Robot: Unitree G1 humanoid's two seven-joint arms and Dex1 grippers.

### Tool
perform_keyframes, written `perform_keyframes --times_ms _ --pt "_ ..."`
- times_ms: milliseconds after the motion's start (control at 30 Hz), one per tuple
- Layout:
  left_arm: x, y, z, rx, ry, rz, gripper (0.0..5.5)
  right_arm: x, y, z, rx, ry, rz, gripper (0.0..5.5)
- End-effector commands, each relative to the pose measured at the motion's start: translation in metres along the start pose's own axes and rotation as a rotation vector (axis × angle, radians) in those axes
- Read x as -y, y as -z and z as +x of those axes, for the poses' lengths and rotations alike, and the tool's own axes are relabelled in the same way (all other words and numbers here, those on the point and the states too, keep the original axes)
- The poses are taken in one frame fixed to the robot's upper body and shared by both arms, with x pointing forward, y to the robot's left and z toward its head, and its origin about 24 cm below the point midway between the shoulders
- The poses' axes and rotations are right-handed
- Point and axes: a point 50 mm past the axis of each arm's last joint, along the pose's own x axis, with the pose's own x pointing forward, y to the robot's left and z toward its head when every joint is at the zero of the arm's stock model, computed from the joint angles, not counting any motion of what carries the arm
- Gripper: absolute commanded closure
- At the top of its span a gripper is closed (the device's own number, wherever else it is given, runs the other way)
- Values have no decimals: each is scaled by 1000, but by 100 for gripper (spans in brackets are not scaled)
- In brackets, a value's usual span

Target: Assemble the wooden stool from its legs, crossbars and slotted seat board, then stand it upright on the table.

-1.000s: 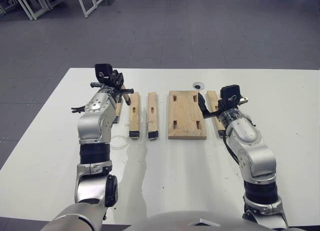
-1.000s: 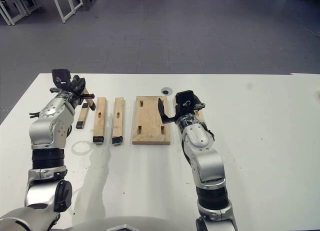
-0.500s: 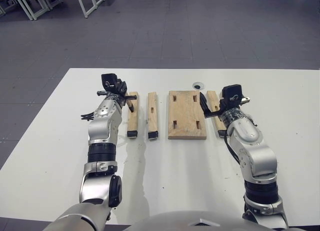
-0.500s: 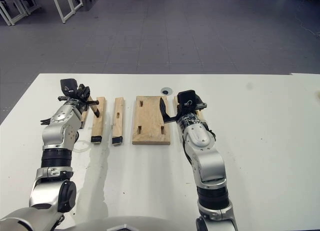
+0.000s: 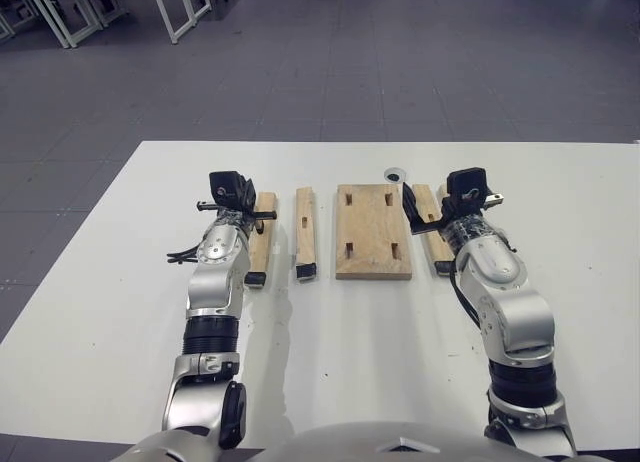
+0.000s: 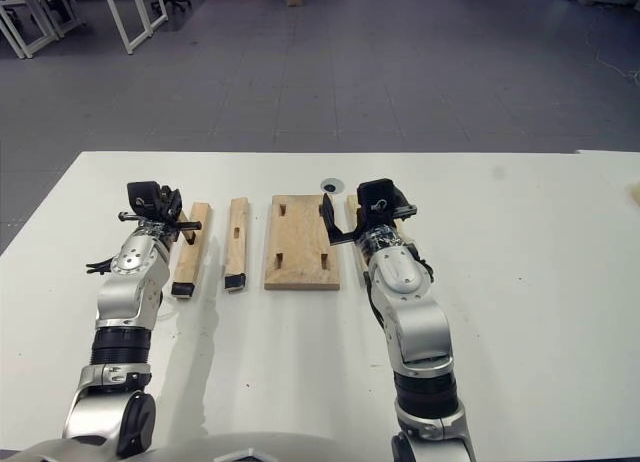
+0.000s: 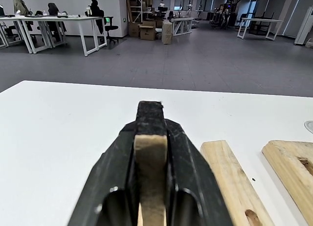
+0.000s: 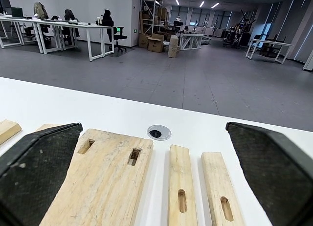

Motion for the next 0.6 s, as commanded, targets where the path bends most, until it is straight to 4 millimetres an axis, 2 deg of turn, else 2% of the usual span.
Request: perform_keyframes --times_ms 33,133,233,300,467,600 --pt "-22 98 -46 -391 -151 -42 509 1 -4 1 7 13 -3 0" --pt "-27 115 -59 -452 -215 -128 509 2 -4 0 6 15 -4 0" --pt "-24 115 -59 -461 -195 -140 509 2 -4 1 6 12 -7 0" --pt "-19 106 -54 -426 -148 -120 509 3 -5 2 7 11 -8 0" --pt "14 62 -49 -237 55 -120 509 2 -6 3 9 5 -12 0" --pt "19 45 -55 -166 68 -111 509 2 -5 3 10 6 -10 0"
